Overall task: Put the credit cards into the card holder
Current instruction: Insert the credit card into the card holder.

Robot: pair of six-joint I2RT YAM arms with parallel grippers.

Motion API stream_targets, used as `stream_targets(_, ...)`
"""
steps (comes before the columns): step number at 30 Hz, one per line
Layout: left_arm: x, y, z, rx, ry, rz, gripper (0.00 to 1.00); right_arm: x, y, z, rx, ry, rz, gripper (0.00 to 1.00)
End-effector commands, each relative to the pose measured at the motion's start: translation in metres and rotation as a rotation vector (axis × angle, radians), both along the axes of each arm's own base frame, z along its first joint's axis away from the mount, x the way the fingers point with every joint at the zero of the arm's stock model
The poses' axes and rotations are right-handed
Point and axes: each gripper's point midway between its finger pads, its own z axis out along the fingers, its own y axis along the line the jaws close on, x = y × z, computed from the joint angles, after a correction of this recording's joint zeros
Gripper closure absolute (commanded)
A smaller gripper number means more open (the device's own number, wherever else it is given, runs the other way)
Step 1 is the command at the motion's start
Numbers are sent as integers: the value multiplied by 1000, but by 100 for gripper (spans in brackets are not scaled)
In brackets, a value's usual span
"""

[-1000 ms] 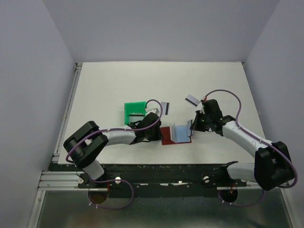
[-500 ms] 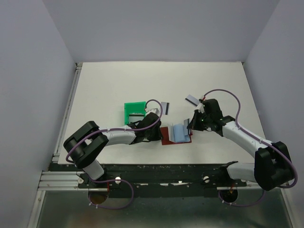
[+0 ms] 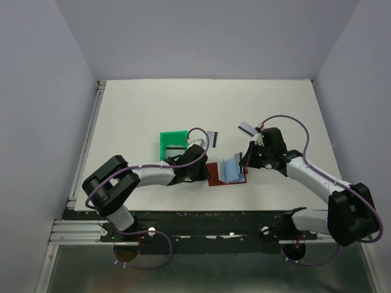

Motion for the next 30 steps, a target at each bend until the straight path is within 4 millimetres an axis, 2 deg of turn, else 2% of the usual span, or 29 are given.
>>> stream_targets(1, -14, 17, -25, 95, 59, -9, 89, 2, -3, 3, 2, -15, -16, 100)
stream_targets(4, -13, 16, -23, 97, 56, -13, 89, 2, -13, 4, -41, -25, -53, 100)
stream_targets(11, -14, 15, -25, 96, 60, -13, 89, 6, -37, 21, -136, -100, -123, 100)
stream_targets(30, -14, 17, -27, 99, 65, -9, 90, 7, -29, -2, -140, -25, -85, 100)
